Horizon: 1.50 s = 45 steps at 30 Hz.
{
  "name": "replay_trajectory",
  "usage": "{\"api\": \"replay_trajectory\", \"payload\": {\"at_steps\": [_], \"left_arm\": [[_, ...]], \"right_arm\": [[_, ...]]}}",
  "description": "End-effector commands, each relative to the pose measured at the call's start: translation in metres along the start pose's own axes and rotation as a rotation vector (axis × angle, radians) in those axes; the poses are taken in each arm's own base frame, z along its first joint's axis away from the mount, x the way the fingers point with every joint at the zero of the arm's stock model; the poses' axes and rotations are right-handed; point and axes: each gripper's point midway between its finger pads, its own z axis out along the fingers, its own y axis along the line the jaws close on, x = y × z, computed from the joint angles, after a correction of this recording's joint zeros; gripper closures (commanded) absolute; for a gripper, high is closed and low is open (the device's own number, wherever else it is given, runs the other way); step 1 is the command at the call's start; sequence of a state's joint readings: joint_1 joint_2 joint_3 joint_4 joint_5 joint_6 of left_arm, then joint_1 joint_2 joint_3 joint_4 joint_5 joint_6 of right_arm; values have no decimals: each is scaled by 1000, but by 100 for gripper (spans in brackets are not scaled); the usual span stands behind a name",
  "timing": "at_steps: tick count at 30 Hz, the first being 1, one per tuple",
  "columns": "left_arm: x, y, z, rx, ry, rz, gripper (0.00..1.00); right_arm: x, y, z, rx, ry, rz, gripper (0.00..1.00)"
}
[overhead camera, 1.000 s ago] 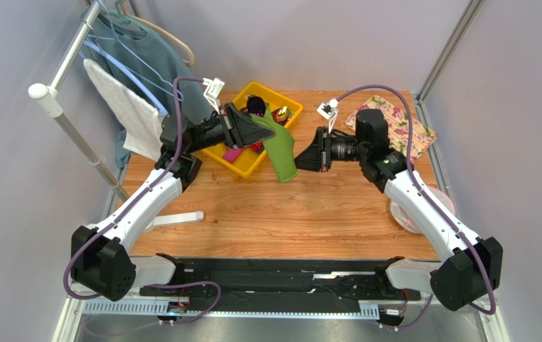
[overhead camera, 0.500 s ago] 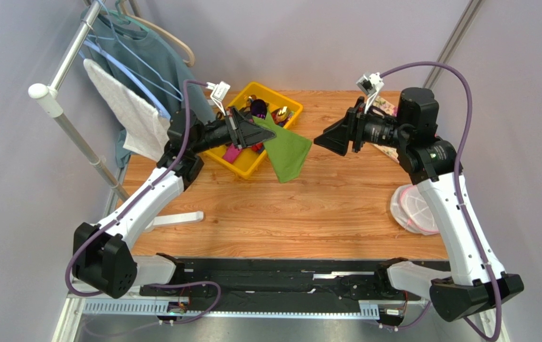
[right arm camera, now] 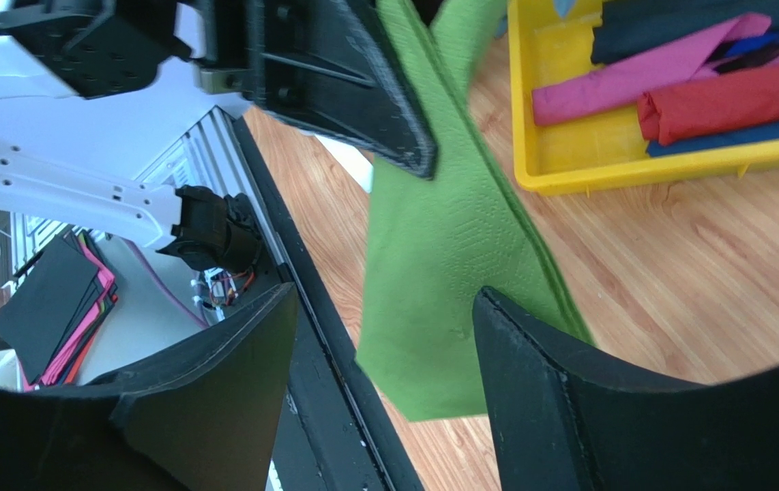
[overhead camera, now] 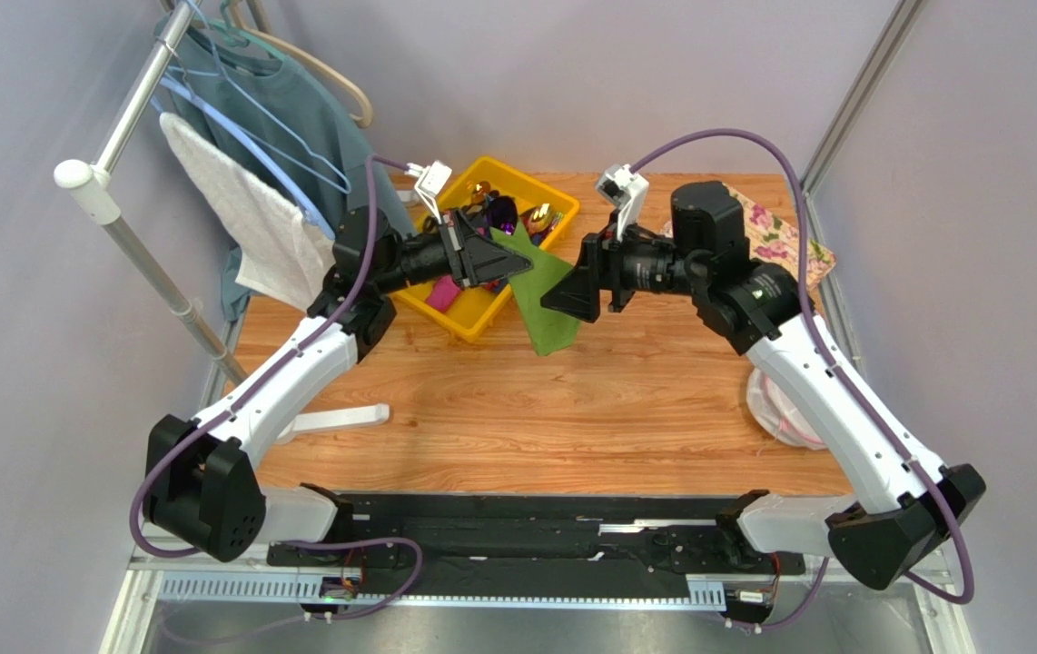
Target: Place the utensils on the paper napkin and roll it up
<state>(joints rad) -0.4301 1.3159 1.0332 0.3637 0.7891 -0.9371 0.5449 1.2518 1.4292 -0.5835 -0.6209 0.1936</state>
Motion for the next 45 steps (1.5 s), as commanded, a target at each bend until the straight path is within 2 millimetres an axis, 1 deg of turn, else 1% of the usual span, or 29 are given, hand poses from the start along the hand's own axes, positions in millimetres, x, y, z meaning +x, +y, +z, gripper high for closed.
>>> {"api": "replay_trajectory", "payload": {"at_steps": [1,6,9,13,17,20,23,24,26,27,29,30,32,35,36,38,39,40,42,43,44,45], "left_arm": [[-20,-46,-1,118,-39,91,100],[-19,-52,-1,144,-38,86,100],[-18,-54,-1,160,-34,83,100],[-17,-58,0,178,-33,86,100],[-17,-62,0,193,-30,88,100],[-17,-63,1,200,-29,86,100],[-17,-65,1,209,-27,88,100],[-16,-65,1,210,-26,86,100],[-17,-66,1,215,-26,88,100],[-18,-68,1,220,-27,92,100],[-17,-68,1,221,-28,92,100],[-17,-68,0,221,-28,90,100],[-17,-70,0,229,-27,94,100],[-18,-72,-1,234,-29,98,100],[-18,-72,-1,233,-30,97,100],[-17,-72,-1,235,-28,96,100],[-17,-72,-1,235,-30,99,100],[-17,-70,-1,228,-29,97,100],[-16,-68,-1,215,-32,91,100],[-16,-66,-1,198,-32,76,98],[-14,-63,-1,190,-30,69,84],[-13,-63,-2,187,-30,68,77]], "right_arm": [[-5,-1,11,4,-36,-5,31],[4,-2,19,-10,-29,5,24],[10,-2,22,-23,-20,14,22],[16,0,25,-50,-12,33,21],[19,2,27,-78,-14,43,21],[20,6,28,-107,-17,58,24],[22,13,28,-147,-17,72,34],[23,17,28,-169,-13,76,41],[23,20,28,-189,-17,92,47],[25,23,27,-204,-10,100,52],[26,26,27,-220,-10,118,55],[29,27,27,-234,-2,126,58],[30,29,26,-248,-3,137,59],[30,34,25,-274,-3,154,66],[30,35,25,-277,0,168,72],[29,37,24,-284,-3,172,78],[28,36,23,-280,-9,171,92],[27,37,23,-280,-13,168,100],[22,31,21,-253,-31,174,100],[19,30,20,-246,-40,181,100],[13,29,19,-235,-56,180,100],[9,27,16,-229,-67,182,100]]}}
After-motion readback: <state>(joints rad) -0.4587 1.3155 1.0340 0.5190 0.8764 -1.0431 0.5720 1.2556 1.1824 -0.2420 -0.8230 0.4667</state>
